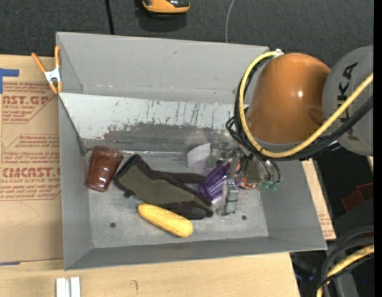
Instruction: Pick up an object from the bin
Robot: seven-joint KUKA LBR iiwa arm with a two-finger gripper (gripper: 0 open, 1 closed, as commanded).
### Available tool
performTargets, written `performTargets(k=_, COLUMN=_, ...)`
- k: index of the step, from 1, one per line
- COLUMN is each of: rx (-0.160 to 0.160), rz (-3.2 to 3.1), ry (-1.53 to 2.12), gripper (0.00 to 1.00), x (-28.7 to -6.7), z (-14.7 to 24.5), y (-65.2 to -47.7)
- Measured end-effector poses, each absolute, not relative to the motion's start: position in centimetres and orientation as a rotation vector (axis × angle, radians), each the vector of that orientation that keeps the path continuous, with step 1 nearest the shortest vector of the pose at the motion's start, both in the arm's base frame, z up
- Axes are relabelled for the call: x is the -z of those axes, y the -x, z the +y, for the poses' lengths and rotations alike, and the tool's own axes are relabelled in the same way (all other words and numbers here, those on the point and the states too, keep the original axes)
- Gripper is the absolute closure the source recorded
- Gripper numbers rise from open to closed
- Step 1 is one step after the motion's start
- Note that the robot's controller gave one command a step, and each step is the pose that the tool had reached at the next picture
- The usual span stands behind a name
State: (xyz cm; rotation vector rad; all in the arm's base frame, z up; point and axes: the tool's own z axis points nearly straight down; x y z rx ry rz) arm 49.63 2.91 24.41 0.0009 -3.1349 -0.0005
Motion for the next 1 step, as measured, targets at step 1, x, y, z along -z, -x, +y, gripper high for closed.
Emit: performTargets(k=1, rx=0.001, rz=-3.143, ry=0.000, gripper=0.00, x=-24.82, z=2.91, y=-49.78)
